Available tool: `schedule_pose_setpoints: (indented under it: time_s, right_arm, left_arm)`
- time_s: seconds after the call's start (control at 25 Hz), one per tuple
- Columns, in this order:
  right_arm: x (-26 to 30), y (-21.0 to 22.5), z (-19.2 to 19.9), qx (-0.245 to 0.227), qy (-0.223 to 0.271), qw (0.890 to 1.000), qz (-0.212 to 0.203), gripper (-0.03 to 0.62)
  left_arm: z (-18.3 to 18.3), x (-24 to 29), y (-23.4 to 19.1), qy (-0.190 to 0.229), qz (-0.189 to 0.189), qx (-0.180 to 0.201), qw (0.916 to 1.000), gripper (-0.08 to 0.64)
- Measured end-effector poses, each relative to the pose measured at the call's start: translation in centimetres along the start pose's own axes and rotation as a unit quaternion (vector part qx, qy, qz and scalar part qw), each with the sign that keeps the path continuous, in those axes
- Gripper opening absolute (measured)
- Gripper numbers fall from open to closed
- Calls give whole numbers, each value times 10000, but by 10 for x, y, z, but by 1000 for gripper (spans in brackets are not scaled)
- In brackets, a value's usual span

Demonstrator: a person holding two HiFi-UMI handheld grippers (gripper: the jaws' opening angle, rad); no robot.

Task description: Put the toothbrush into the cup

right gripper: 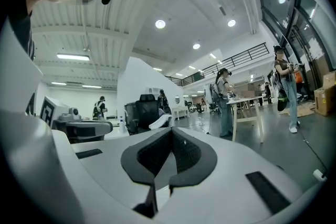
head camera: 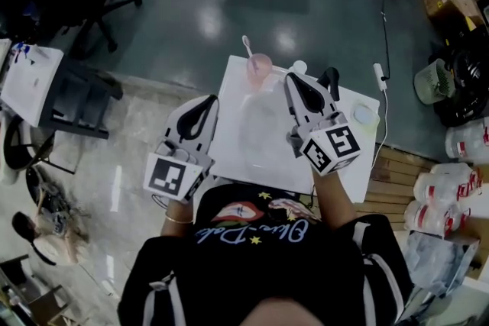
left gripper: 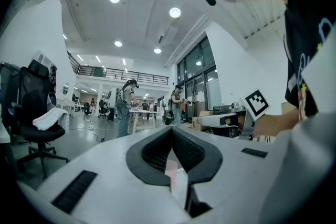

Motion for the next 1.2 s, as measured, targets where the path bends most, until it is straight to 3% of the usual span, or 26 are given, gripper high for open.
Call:
schedule_pose_setpoints:
  time_s: [1.2]
  right_arm:
    - [-39, -16, -11, -333, 156, 9991, -191, -2]
  left_arm:
    - [-1, -10, 26, 17, -50, 80, 10000, 3]
Point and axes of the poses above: the fingertips, and each gripper's own axes: x forward along the fingers, y to its right, z out of its underside, the point moved 5 cm from there along -x, backward along the fingers, and after that the axes turned 12 degrees about -y, right-handed, at the moved point
